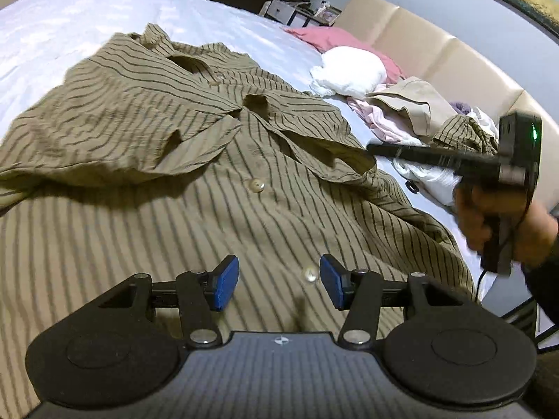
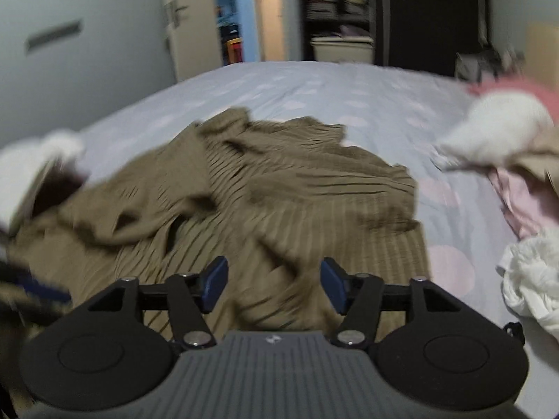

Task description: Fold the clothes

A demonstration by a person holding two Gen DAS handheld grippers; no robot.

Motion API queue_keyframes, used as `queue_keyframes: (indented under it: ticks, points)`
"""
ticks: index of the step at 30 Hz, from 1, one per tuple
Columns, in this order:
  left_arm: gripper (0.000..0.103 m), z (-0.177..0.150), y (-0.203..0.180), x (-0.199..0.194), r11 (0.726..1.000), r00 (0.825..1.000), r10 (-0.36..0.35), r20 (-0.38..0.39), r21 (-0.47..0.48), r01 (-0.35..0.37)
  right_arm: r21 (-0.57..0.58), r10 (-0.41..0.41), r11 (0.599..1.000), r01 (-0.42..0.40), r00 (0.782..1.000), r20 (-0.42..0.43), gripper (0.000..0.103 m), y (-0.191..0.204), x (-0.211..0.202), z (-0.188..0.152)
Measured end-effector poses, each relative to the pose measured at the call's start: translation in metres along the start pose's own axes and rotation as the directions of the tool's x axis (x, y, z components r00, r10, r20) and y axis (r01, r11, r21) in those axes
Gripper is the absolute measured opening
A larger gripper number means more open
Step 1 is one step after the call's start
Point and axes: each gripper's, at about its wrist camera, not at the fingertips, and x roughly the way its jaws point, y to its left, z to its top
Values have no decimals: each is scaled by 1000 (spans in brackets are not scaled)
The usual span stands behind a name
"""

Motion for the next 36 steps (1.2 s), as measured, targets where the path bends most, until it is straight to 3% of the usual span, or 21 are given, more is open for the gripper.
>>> queue_keyframes:
  ticks: [2, 4, 6, 11, 12, 13, 14, 20, 21, 22, 24, 27, 31, 36]
  points:
    - [50, -4, 4, -9, 1000, 1000, -2, 13, -4, 2, -75, -20, 997, 20, 1000, -11, 69, 19, 3, -7]
    - [50, -9, 7, -18, 1000, 1000, -3, 27, -9, 4, -152, -127, 980, 127, 992, 11, 69, 31, 10, -11]
    - [50, -11, 8, -24, 1000, 999, -6, 36, -10, 6, -212, -236, 947, 240, 971, 48, 68, 39, 17, -14]
    - [51, -14, 6, -39, 1000, 998, -9, 63, 16, 8, -188, -209, 962, 199, 977, -39, 68, 29, 26, -15]
    - [54, -14, 7, -41, 1000, 998, -4, 66, 14, 3, -180, -198, 966, 185, 978, -59, 42, 27, 28, -15]
    - [54, -15, 9, -43, 1000, 998, 3, 69, 10, -3, -182, -190, 968, 174, 979, -74, 8, 26, 28, -17]
    - [54, -16, 11, -45, 1000, 997, 9, 72, 6, -9, -195, -186, 967, 167, 979, -83, 3, 27, 26, -19]
    - [54, -22, 26, -60, 999, 995, 42, 87, -30, -39, -229, -93, 970, 81, 995, -45, 4, 42, 8, -23]
    - [54, -24, 28, -61, 999, 996, 46, 83, -33, -44, -239, -83, 969, 67, 995, -59, 11, 44, 10, -27]
    - [54, -25, 30, -62, 998, 996, 50, 78, -35, -47, -254, -95, 965, 70, 992, -86, 28, 45, 15, -31]
    - [54, -27, 32, -65, 998, 996, 58, 69, -34, -56, -273, -115, 958, 87, 989, -89, 47, 48, 14, -38]
    - [54, -30, 32, -74, 997, 996, 72, 57, -14, -72, -215, -108, 972, 94, 993, -55, 49, 42, -9, -40]
    - [54, -39, 43, -95, 993, 992, 121, 38, -2, -121, -125, -132, 984, 124, 989, -60, 65, 12, -51, -53]
    - [54, -61, 69, -127, 979, 980, 198, 5, -54, -198, -10, -161, 987, 161, 984, -69, 68, -25, -105, -69]
